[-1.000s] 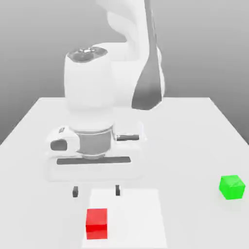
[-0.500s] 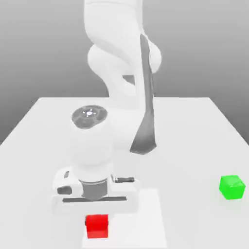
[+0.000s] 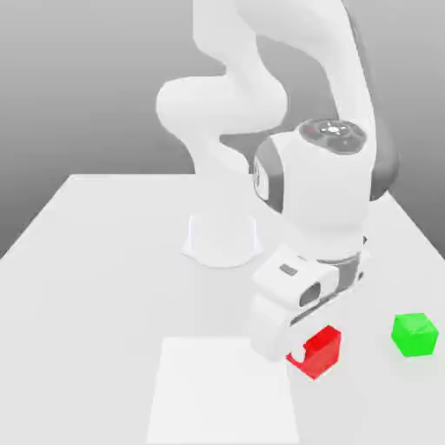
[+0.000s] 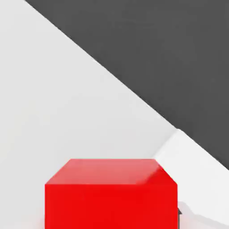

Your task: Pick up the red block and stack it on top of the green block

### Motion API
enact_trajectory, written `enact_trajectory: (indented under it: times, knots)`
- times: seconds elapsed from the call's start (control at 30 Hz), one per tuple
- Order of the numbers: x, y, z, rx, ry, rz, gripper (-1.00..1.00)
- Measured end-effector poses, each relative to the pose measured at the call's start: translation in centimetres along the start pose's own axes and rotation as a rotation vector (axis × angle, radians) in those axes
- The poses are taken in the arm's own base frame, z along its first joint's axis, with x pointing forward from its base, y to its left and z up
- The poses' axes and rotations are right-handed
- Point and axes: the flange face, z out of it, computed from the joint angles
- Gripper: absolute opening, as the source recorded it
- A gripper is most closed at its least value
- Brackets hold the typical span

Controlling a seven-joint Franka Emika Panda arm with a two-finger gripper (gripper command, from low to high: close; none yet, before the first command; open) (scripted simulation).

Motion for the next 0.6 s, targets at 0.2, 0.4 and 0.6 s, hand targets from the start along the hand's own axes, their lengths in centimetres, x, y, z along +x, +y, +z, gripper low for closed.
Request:
enact_trajectory:
  times: [0.2,0.4,0.6]
  knots:
    - [-5.1,-11.2,-0.8,-0.013,-0.001,-0.444,-1.0]
    - [-8.5,-16.0,1.2,-0.031,0.003,-0.685,-1.0]
    - [-8.6,-15.9,4.6,-0.031,0.002,-0.691,1.0]
